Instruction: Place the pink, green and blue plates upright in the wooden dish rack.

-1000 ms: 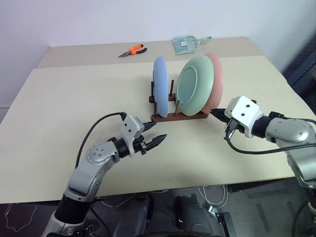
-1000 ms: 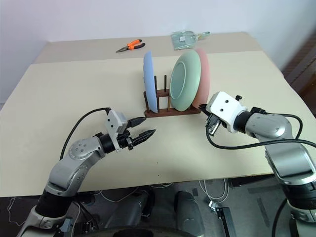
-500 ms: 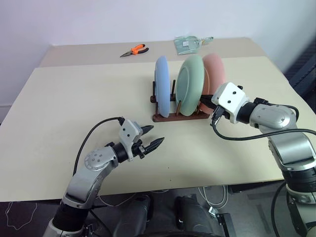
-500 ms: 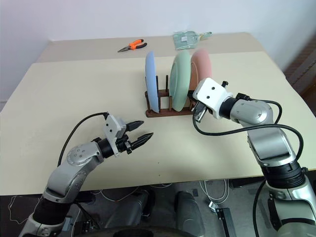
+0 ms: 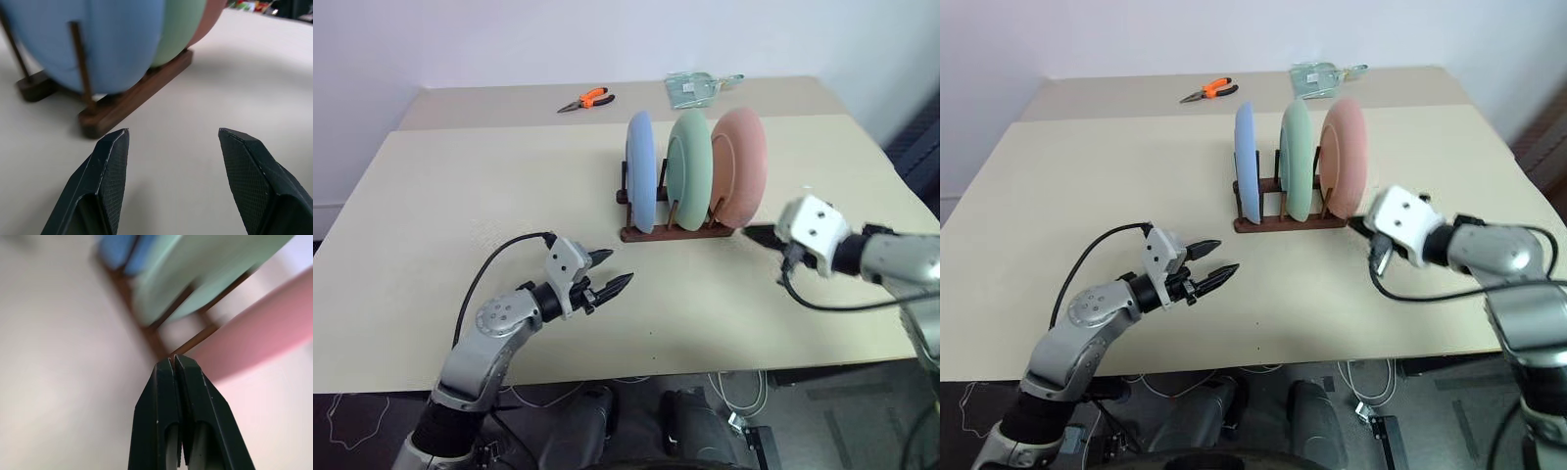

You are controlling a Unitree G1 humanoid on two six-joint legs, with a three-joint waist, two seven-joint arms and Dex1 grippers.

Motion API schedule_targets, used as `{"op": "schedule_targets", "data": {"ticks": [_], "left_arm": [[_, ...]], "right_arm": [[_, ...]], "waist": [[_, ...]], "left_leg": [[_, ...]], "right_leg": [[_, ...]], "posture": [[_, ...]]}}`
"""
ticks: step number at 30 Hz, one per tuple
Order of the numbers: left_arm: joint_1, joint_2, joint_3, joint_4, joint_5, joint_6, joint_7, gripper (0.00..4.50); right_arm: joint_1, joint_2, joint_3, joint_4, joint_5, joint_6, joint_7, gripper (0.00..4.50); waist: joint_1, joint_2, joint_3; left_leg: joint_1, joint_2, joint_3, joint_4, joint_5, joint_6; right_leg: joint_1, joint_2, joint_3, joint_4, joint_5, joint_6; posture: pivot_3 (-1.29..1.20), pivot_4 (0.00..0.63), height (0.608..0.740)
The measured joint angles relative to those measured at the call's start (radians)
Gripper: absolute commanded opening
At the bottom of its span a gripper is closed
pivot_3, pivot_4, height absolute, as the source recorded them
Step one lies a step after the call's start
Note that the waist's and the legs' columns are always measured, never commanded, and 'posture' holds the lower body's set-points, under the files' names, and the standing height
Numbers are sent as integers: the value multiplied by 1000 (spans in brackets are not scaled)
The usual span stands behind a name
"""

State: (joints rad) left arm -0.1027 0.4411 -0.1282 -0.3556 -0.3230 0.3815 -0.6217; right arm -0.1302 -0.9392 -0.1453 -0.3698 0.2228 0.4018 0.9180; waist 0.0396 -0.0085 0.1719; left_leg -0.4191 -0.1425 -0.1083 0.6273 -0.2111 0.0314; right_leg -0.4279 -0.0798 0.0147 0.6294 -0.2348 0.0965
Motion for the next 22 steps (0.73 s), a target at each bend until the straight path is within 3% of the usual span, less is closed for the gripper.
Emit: {"op": "schedule_targets", "data": {"ticks": [7,13,22], "left_arm": [[73,81,142,133,31,-65,1,2983],[161,140,237,186,54,-137,-4,2983],[197,120,260,159,73,-148,27,2983]], "right_arm": [[44,64,-45,180,-46,-106,-90,48],[-49,182,-19,353,-79,-195,-183,48],[-140,213,52,488,-102,-262,-183,48]], "waist": [[-1,1,0],[-2,2,1],[-1,4,1]], "left_leg": [[0,0,1,0,0,0],[0,0,1,0,0,0],[0,0,1,1,0,0]], "right_leg": [[0,0,0,0,0,0],[-1,0,0,0,0,0],[0,0,0,1,0,0]], "posture": [[0,150,727],[0,150,727],[0,150,727]]}}
